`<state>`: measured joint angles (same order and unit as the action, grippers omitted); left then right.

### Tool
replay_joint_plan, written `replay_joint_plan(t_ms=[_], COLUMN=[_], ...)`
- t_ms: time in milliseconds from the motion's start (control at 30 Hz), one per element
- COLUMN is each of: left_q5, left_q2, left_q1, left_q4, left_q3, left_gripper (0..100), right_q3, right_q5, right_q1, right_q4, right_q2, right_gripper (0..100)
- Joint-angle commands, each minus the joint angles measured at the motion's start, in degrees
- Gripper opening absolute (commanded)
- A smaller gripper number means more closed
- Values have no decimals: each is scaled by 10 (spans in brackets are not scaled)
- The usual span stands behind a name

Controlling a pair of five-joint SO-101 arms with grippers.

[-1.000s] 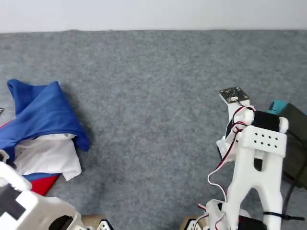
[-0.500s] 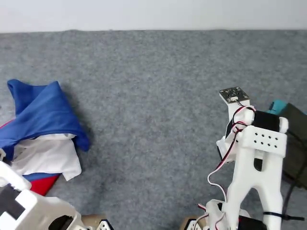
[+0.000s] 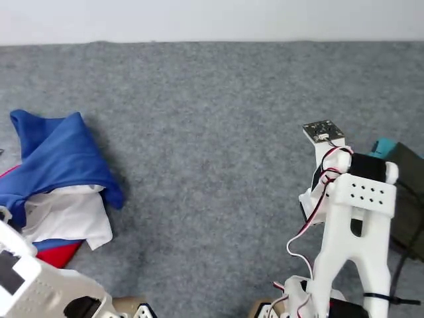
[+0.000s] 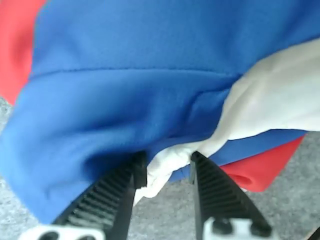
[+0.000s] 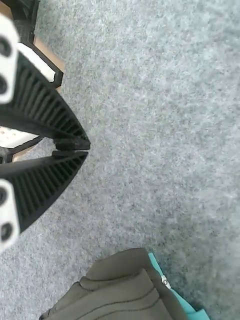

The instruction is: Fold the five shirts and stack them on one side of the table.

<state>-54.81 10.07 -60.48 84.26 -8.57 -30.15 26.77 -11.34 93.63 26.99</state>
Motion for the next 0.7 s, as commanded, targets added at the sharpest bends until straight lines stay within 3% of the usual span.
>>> replay_joint_plan(t_ms=[0, 367, 667], left_q5=[4, -13, -11], left_q2=[-21, -129, -129], left_q1=[-4, 7, 7], left_q4=[5, 106, -14], left_q3=[5, -1, -108], left_gripper=[145, 145, 145], right_q3=[25, 25, 25], right_q5=[-4, -4, -4], right_q1=[5, 6, 5], right_q4=[-2, -3, 0], right_q2=[24, 23, 23], right_gripper=[9, 9, 9])
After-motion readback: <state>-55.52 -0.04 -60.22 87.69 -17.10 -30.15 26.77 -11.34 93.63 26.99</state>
